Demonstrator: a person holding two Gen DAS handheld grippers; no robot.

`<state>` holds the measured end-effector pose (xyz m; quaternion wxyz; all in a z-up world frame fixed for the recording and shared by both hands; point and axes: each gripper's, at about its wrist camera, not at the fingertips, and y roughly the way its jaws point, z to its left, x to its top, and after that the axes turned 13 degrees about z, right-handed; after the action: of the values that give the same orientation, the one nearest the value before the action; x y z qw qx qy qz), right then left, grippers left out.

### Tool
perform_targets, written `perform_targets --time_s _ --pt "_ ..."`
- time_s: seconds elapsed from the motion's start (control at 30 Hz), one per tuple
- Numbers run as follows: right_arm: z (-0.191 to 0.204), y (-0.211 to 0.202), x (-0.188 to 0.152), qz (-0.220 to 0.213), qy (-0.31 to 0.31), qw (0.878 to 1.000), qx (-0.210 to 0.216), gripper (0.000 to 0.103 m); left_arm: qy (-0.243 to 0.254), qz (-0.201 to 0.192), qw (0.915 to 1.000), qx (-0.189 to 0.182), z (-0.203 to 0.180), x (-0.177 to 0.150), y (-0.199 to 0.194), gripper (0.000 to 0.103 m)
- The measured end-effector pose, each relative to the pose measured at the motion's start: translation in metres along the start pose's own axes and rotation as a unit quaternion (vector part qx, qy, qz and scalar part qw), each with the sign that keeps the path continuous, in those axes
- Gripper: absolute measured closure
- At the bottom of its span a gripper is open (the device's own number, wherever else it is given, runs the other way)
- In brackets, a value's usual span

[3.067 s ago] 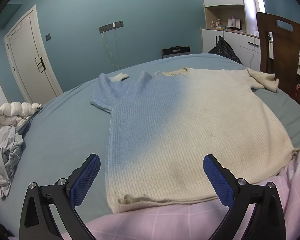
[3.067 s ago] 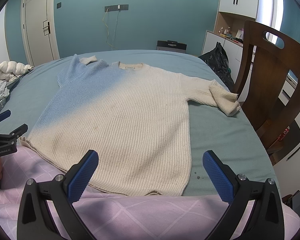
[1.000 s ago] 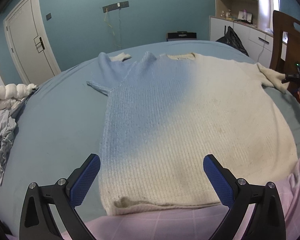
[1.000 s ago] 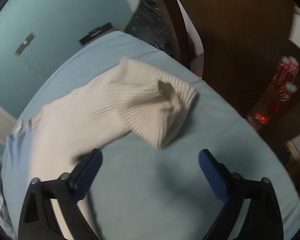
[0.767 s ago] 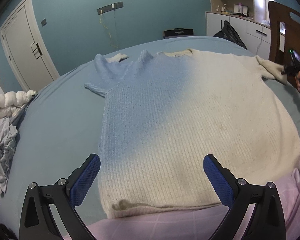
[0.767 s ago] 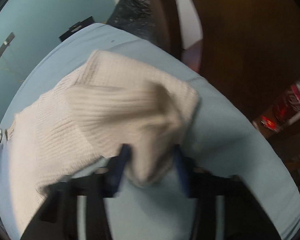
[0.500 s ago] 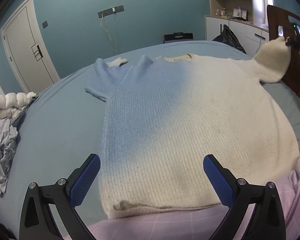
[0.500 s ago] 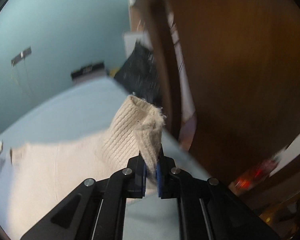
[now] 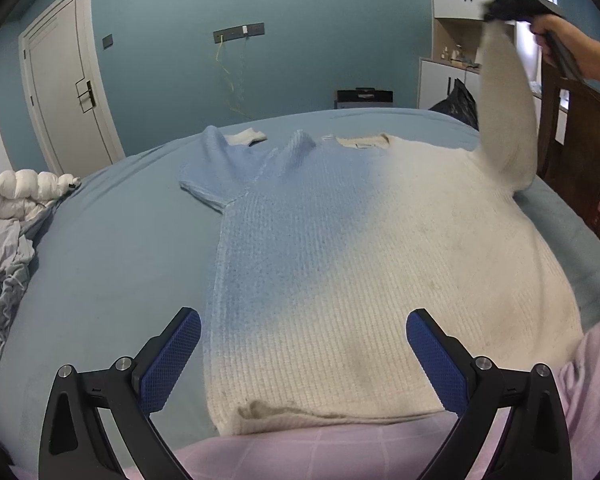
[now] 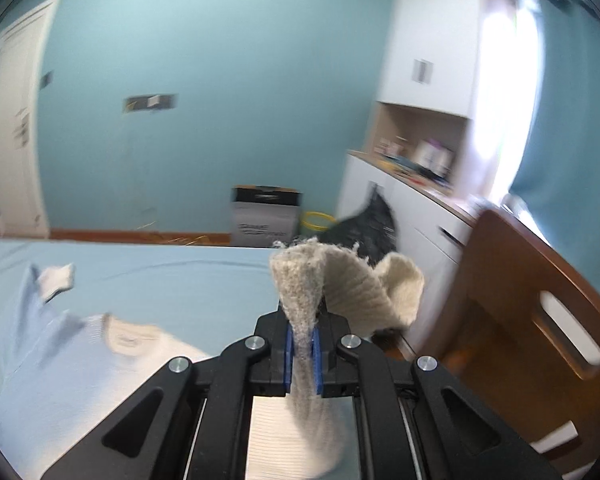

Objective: Fold small clothes
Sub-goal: 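Carry the cream sleeve across the sweater body toward the blue side with the right gripper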

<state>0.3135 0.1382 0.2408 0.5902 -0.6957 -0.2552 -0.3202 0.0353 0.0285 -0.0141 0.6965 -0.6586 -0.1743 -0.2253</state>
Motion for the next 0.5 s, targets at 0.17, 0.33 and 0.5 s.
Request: perform_targets --time_s 0.17,0.33,0.5 --pt "0.114 0.004 0.0 0.013 -0.044 0.996 0.075 0.099 -0.025 0.013 0.9996 -0.011 0.012 -0.001 0.006 0.0" --pt "0.192 0.037 -0.042 0.139 -0.069 0.963 0.221 0.065 -0.042 0.02 0.9987 -0.023 0.018 -0.001 0.008 0.0" --pt "0.184 0.06 -0.122 0.181 -0.082 0.953 0.231 0.027 -0.034 0.014 0.999 -0.025 0.014 0.0 0.004 0.0"
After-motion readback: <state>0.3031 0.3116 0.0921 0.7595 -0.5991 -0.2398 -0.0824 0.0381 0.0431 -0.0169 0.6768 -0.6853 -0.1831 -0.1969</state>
